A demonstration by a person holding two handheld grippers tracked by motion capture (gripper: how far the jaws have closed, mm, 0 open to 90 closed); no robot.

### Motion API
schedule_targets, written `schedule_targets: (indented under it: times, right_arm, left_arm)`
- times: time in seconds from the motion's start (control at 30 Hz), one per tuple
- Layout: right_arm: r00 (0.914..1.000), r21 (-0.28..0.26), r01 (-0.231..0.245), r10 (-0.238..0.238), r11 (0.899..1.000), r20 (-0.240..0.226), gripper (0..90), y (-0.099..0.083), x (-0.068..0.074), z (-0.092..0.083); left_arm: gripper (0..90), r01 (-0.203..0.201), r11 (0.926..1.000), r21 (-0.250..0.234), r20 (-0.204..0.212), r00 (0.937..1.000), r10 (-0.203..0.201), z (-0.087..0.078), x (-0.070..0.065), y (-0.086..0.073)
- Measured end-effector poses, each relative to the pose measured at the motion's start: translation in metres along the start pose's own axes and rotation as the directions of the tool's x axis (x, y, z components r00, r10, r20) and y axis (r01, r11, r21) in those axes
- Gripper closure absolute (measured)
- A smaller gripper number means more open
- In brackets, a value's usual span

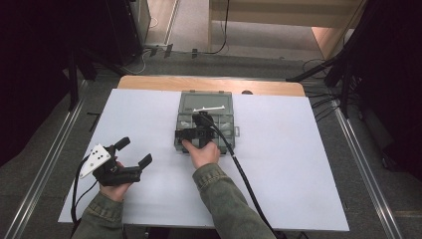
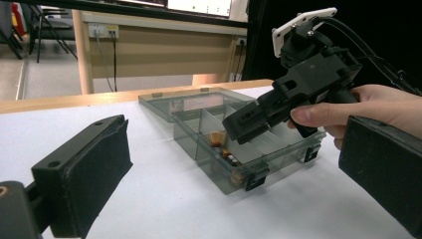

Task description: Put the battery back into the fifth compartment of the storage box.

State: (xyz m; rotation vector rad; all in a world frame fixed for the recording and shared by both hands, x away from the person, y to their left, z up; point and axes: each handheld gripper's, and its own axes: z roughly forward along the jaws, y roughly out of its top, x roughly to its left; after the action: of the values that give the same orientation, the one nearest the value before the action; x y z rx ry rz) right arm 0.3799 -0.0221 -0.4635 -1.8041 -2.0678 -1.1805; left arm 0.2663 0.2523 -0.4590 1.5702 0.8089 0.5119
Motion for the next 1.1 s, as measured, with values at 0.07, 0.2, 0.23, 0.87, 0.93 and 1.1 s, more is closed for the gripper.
schedule_targets:
  times: [0.07, 0.2, 0.23, 0.87, 0.93, 1.1]
  right_arm:
    - [0.9991, 0.006, 0.036, -0.036, 0.999, -0.024, 35.5, 0.001, -0.001, -0.002]
    - [0.9934, -0.007, 0.108, -0.109, 0.994, -0.036, 21.0, 0.000, 0.001, -0.008]
    - [0.9913, -0.010, 0.127, -0.128, 0.992, -0.033, 17.7, -0.001, 0.003, -0.009]
    - [0.9221, -0.005, 0.381, -0.379, 0.925, 0.077, 0.0, -0.007, 0.003, -0.038]
    - [0.9153, -0.024, 0.396, -0.393, 0.918, 0.090, 0.0, -0.008, 0.001, -0.044]
    - [0.8990, -0.030, 0.427, -0.421, 0.904, 0.122, 0.0, -0.013, -0.011, -0.059]
  left_arm:
    - [0.0, 0.001, 1.0000, 0.002, -0.001, 1.0000, -0.001, 0.000, 0.000, 0.000]
    - [0.0, -0.001, 1.0000, 0.001, -0.001, 1.0000, 0.001, 0.000, 0.000, 0.000]
    - [0.0, -0.001, 1.0000, 0.002, -0.001, 1.0000, 0.001, 0.000, 0.000, 0.000]
    - [0.0, -0.006, 1.0000, 0.002, -0.002, 1.0000, 0.006, 0.000, 0.000, 0.000]
    - [0.0, -0.007, 1.0000, 0.002, -0.002, 1.0000, 0.007, 0.000, 0.000, 0.000]
    - [0.0, -0.009, 1.0000, 0.004, -0.004, 1.0000, 0.009, 0.000, 0.000, 0.000]
